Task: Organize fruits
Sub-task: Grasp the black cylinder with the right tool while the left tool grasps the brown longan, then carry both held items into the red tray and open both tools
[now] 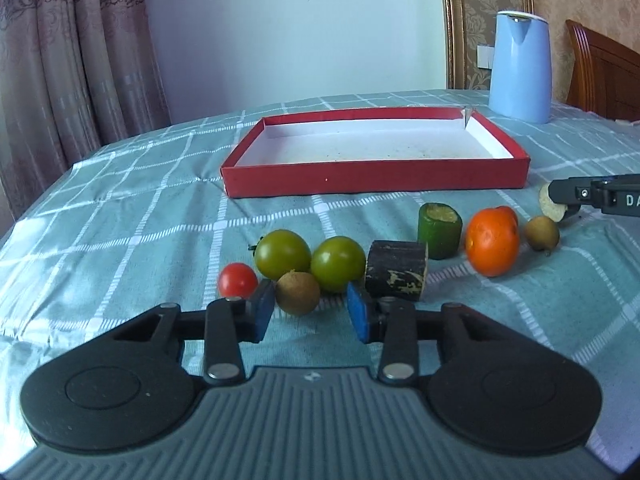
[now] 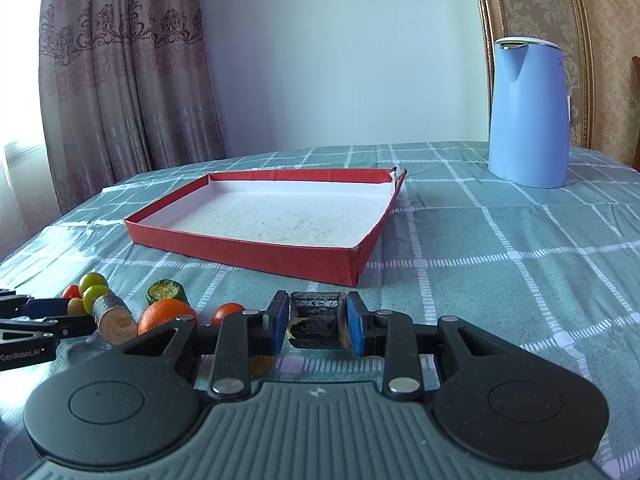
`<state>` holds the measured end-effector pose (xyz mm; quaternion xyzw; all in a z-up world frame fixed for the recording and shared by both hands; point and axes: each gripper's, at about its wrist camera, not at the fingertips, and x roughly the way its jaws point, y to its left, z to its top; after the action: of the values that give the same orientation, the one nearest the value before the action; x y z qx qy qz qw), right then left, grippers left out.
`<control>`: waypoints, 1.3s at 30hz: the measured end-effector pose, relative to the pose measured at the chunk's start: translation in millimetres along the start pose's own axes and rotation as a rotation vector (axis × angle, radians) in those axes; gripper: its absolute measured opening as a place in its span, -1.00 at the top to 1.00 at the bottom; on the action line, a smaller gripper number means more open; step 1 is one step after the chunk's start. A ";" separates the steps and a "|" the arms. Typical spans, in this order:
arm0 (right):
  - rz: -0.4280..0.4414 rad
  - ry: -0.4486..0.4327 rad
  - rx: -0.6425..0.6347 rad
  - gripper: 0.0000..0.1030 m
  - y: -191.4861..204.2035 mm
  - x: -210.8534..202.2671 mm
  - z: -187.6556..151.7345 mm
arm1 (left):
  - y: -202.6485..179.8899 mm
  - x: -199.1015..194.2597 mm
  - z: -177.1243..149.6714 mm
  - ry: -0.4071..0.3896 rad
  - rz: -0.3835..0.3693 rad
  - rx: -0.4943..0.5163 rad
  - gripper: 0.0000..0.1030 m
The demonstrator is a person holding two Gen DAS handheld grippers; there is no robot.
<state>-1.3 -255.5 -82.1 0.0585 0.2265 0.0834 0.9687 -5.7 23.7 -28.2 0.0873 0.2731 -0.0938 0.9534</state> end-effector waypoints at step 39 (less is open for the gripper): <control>-0.117 0.098 -0.156 0.42 17.4 136.6 79.8 | -6.9 130.7 114.6 0.068 0.061 -0.075 0.56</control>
<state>152.8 -218.8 -67.1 -0.0344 0.2693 0.0469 0.9613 159.5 -25.0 -3.5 0.0628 0.3057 -0.0512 0.9487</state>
